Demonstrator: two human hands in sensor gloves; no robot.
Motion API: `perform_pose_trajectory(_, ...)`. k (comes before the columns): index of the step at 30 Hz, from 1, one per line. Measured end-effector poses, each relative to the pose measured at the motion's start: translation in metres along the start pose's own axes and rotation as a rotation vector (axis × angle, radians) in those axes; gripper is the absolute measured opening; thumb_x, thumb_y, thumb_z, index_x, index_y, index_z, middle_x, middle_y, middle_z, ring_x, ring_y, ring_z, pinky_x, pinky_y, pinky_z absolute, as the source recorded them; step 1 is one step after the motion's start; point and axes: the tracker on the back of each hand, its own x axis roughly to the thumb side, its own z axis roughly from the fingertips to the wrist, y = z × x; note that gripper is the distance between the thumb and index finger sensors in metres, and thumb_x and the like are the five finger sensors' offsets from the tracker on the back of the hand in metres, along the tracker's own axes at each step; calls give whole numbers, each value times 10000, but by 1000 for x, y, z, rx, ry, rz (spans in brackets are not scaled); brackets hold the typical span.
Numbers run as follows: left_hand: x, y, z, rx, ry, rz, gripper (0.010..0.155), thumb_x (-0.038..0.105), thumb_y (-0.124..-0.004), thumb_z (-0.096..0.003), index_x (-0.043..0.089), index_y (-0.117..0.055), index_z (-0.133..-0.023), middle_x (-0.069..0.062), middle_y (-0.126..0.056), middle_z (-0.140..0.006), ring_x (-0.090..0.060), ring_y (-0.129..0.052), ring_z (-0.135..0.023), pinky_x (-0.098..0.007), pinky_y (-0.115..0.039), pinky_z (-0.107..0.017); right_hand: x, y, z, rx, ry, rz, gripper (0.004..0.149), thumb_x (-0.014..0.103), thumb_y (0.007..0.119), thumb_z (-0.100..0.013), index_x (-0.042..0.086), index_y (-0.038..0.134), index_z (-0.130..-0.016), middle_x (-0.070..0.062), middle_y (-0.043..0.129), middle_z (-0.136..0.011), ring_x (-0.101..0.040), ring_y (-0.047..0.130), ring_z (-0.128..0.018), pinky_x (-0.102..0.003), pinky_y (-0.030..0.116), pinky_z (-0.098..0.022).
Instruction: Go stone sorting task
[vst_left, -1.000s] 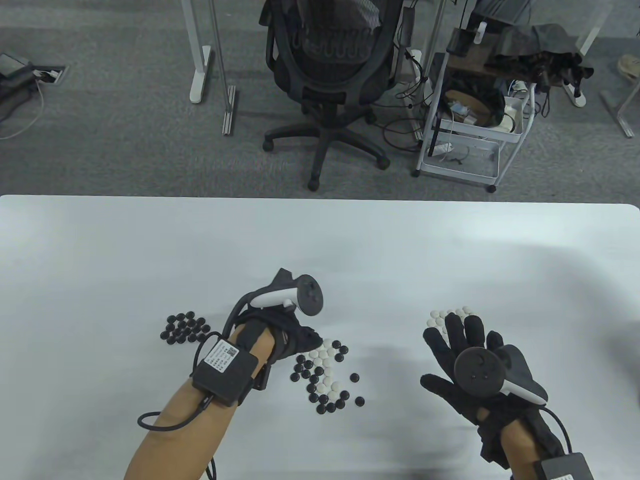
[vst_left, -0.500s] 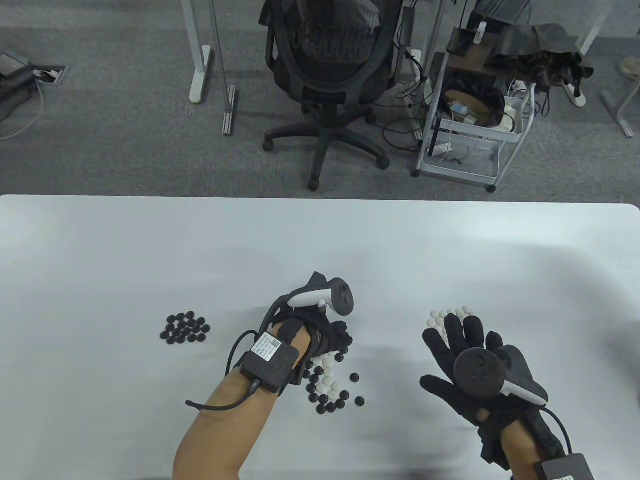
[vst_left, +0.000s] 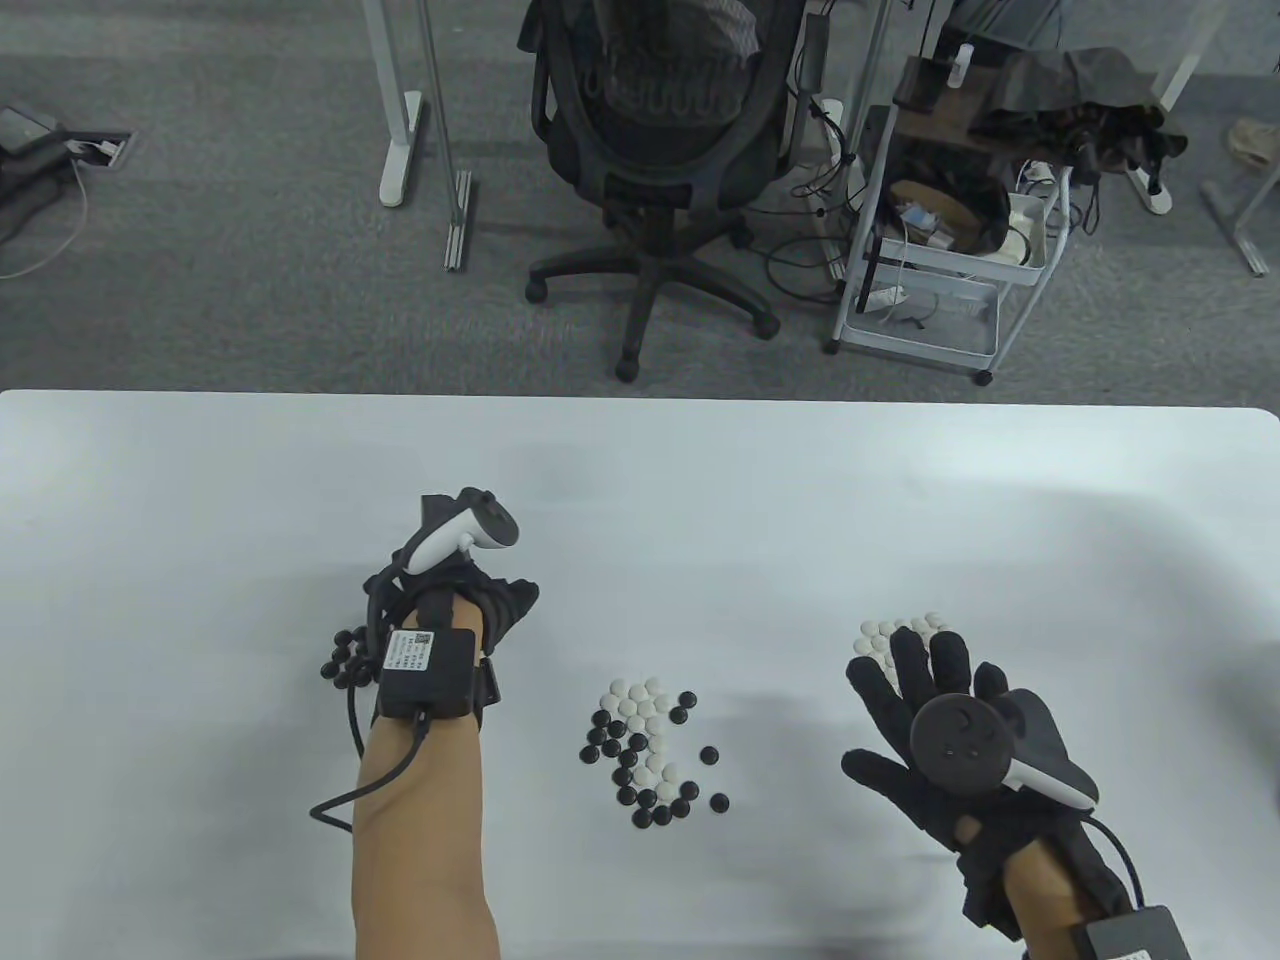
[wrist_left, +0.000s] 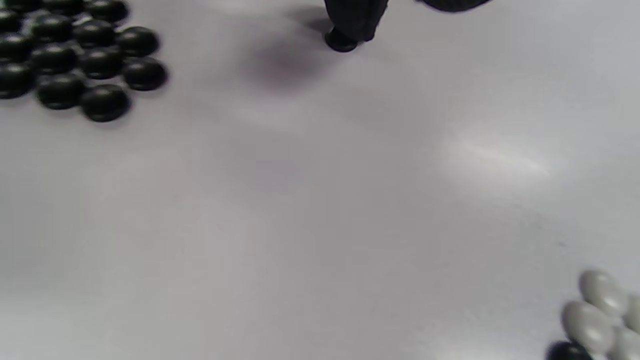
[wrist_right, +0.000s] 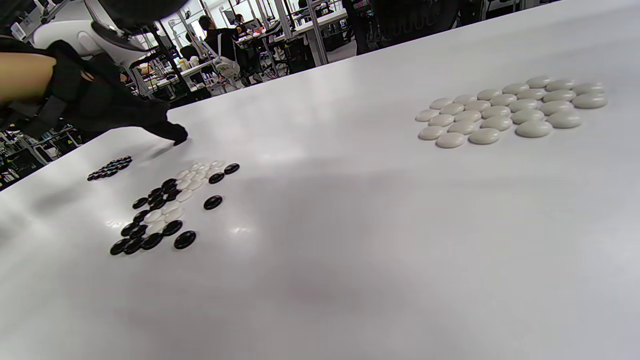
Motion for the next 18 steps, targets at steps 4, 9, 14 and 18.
perform_pose_trajectory(4,-24,6,3,34,78,-6,685,499,-412,-554,234,-490,-1180,-261,171,-1120,-576,204,-911,-830,51,-551,1,2,-1,11,-2,5,786,536,500,-552,134,152,-1132,-305,-58,-1073,-572,-121,-865,-796,24,-519)
perform_pose_trajectory(9,-38,8,4,53,108,-2,687,499,-412,-554,232,-484,-1182,-257,192,-1114,-573,208,-913,-828,55,-553,1,3,-2,18,1,6,785,536,499,-553,134,153,-1131,-304,-57,-1073,-573,-118,-868,-797,26,-520)
perform_pose_trajectory(14,-44,8,5,52,120,0,687,499,-413,-554,231,-489,-1182,-259,169,-1120,-574,205,-914,-829,54,-552,2,3,-2,26,2,7,787,535,500,-553,131,154,-1133,-305,-56,-1073,-574,-117,-868,-797,28,-521)
perform_pose_trajectory(18,-50,8,8,51,153,-5,693,498,-415,-555,219,-498,-1184,-261,171,-1120,-576,203,-914,-829,52,-550,2,3,-2,31,1,8,787,535,501,-554,131,153,-1133,-305,-57,-1073,-574,-117,-868,-797,28,-520)
